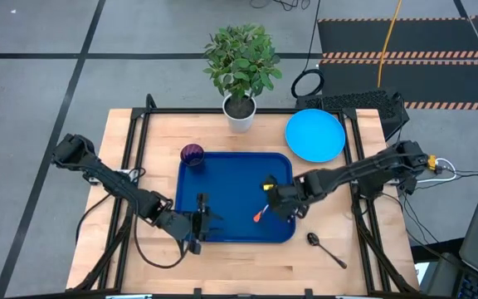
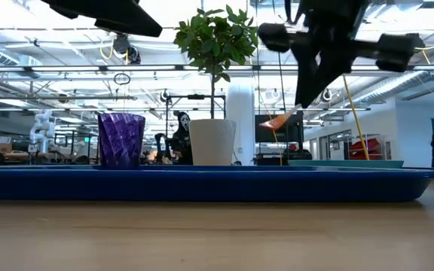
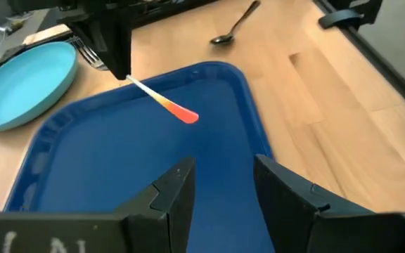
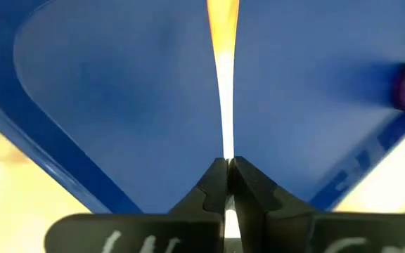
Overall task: Pick and place plate/cup/fork/spoon on tray
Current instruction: Put the orange fork on the blue tray
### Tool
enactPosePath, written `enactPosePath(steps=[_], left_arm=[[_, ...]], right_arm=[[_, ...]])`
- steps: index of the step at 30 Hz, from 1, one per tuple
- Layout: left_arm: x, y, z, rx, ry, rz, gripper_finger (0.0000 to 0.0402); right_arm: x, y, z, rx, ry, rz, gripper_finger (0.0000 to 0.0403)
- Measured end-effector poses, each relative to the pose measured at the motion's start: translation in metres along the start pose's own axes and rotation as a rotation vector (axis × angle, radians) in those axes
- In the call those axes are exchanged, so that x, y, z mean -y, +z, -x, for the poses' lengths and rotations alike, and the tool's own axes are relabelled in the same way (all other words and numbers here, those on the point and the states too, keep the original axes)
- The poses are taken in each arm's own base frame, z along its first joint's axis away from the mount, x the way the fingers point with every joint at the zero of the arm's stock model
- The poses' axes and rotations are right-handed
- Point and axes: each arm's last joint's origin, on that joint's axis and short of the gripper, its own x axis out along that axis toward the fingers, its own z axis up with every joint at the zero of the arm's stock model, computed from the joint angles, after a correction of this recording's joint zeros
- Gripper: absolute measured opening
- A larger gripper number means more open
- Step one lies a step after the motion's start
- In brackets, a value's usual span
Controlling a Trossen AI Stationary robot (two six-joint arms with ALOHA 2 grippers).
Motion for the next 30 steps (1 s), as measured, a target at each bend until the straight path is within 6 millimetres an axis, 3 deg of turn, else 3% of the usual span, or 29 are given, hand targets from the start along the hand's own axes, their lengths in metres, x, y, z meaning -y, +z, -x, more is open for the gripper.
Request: enactPosePath(steps=[6,11,23,30], left_arm=[[0.000,-0.002,0.000,-0.018,0.000,-0.017,0.0149],[-0.002,-0.002,-0.001,-0.020,0.010,-0.050,0.0149],[-0.016,-0.003,-0.006,-0.041,0.081,-0.072,0.0149],[-0.022,-0.007,-0.008,-0.083,0.100,-0.117,0.0149]], right_arm=[[0.001,-0.030,-0.020,0.026,0.125,0.058,0.0000],[-0.003,-0.044,-0.033,0.014,0.134,0.128,0.0000],[-0.003,-0.043,-0.042,0.058,0.045,0.246,0.0000],[0.008,-0.031,-0.029,0.298,0.135,0.147,0.0000]])
